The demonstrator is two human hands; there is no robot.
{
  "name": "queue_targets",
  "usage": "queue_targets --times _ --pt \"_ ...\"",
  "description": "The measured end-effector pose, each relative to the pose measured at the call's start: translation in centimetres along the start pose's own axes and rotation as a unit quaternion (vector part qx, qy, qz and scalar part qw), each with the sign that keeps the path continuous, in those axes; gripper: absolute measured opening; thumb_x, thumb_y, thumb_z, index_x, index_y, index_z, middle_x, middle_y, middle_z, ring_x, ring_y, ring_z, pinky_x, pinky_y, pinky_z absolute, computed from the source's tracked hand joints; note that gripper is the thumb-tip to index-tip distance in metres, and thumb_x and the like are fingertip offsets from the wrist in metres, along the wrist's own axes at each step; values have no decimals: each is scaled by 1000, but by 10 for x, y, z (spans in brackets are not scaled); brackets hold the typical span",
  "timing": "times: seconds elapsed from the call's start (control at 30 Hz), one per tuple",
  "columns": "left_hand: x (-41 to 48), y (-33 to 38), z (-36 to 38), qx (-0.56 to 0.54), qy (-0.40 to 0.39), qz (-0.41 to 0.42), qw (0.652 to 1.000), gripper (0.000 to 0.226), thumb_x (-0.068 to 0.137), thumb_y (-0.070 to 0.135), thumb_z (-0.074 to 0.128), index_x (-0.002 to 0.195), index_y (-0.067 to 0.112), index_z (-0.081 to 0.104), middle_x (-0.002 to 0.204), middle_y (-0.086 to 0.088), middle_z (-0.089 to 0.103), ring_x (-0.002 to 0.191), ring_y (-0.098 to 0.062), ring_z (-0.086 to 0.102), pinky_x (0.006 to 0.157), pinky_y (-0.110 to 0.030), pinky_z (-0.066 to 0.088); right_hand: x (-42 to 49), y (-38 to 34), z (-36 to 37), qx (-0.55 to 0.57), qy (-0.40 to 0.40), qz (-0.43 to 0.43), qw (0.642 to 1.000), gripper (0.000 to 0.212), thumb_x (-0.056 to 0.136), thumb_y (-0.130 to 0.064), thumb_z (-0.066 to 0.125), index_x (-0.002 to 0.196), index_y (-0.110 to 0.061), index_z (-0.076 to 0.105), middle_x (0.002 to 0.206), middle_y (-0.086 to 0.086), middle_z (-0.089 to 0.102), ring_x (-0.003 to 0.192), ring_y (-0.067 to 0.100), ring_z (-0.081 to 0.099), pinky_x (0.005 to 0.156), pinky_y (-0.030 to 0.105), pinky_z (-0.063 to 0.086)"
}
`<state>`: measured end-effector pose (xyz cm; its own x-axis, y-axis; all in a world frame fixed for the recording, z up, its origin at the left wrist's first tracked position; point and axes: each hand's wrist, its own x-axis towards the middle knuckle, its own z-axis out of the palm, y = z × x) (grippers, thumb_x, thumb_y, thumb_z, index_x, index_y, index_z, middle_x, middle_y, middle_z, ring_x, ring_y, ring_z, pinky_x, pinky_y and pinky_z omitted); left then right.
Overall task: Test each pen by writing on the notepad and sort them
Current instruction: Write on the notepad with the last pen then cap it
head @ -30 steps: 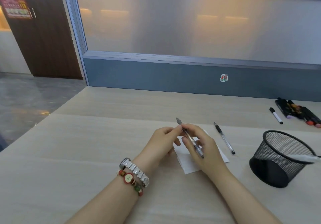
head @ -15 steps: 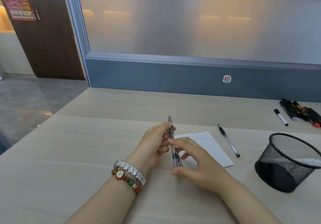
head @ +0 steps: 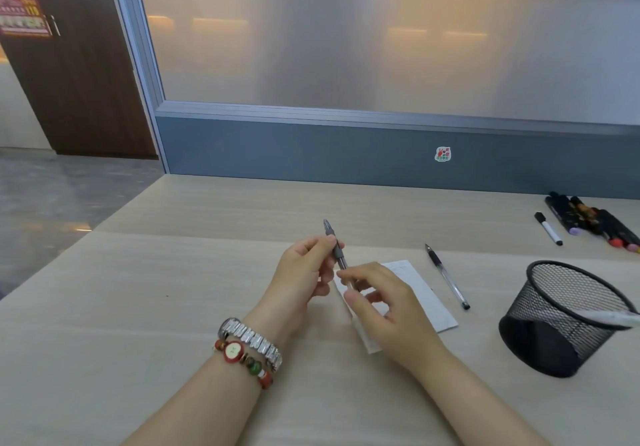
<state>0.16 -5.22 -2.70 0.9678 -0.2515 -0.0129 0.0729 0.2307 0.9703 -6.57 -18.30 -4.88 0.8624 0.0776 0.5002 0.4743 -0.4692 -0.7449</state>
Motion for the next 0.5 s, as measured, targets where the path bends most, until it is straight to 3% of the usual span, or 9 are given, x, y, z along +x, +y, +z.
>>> queue_targets --times 0.1,0.23,0.33,0.4,0.5 --pt "0 -3 2 32 -10 6 999 18 88 26 55 76 21 68 53 10 53 42 -7 44 38 -19 33 1 4 3 -21 39 34 998 32 86 -9 56 91 -41 57 91 -15 59 80 4 56 63 11 42" --pt "1 -7 -2 136 10 39 990 13 85 27 57 85 18 66 59 10 57 48 -6 50 45 -19 39 11 12 -22 -107 135 37 984 24 89 -2 49 94 -22 62 95 -8 58 80 -2 54 68 10 40" --pt "-2 -12 0 237 -9 87 968 14 85 21 55 77 22 66 63 10 59 54 0 52 53 -15 43 14 30 -57 -256 194 141 937 23 90 -2 44 103 -12 60 111 8 55 81 24 59 68 37 48" --pt "-7 -16 4 299 -31 121 946 17 84 18 54 73 23 65 68 8 62 59 2 51 60 -14 42 11 42 -74 -337 192 228 893 29 87 2 44 108 -9 60 117 13 52 89 35 55 64 39 44" --pt "-11 -20 9 389 -53 172 903 16 84 22 53 73 27 62 72 10 64 64 -1 52 58 -13 39 8 51 -80 -404 162 294 851 38 84 3 43 114 -11 60 117 14 52 103 34 47 70 38 38"
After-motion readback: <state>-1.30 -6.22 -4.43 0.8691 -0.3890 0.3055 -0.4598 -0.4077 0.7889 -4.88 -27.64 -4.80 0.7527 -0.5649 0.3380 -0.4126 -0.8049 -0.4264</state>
